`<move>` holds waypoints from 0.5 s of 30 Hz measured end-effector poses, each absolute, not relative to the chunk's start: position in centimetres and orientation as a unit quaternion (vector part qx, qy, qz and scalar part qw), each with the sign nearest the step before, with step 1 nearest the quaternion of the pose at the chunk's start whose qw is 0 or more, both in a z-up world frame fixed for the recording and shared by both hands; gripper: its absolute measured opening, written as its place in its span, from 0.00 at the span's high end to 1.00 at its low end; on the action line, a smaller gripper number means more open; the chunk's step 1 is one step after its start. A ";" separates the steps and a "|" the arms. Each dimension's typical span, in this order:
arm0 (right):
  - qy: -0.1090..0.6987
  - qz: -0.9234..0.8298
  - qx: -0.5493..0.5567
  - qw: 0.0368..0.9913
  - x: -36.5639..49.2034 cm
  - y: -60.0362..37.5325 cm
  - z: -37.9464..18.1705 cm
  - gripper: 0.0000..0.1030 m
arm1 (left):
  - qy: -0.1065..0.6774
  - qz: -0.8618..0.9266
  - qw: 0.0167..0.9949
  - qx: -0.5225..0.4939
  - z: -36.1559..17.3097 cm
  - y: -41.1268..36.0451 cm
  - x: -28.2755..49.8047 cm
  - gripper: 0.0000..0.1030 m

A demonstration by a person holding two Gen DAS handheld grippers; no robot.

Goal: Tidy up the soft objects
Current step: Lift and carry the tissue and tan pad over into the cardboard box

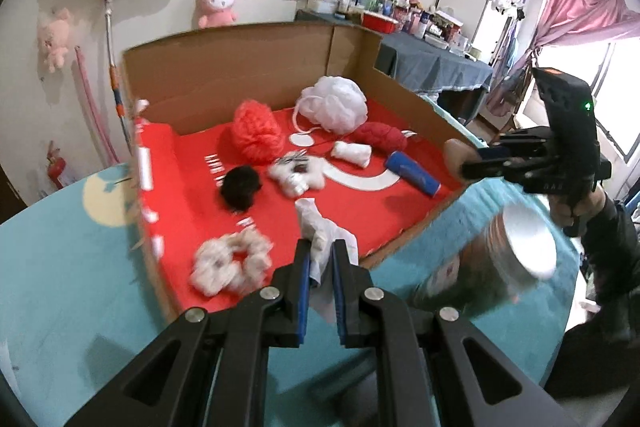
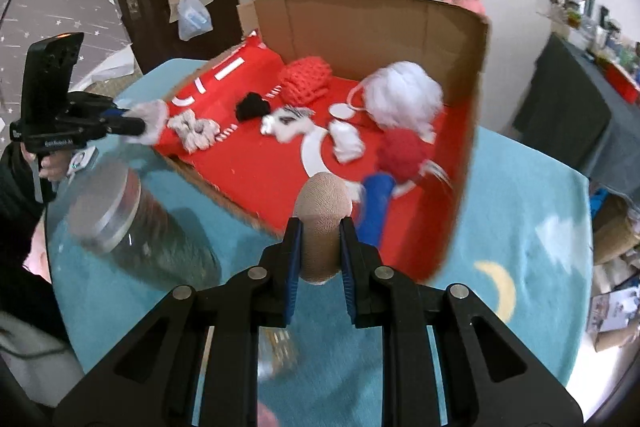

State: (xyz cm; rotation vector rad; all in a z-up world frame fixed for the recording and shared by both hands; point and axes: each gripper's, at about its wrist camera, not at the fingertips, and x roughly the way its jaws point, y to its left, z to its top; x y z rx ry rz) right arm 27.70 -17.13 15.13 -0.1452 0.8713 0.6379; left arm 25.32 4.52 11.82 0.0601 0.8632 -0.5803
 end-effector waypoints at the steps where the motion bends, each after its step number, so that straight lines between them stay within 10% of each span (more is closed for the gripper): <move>1: 0.420 0.307 -0.068 0.851 28.2 -16.7 15.1 0.82 | 0.418 -0.278 0.864 0.028 11.8 4.0 25.8 0.90; 15: 0.530 0.292 -0.090 0.791 35.1 -10.8 12.1 0.81 | 0.506 -0.260 0.820 0.064 8.4 -2.1 31.8 0.90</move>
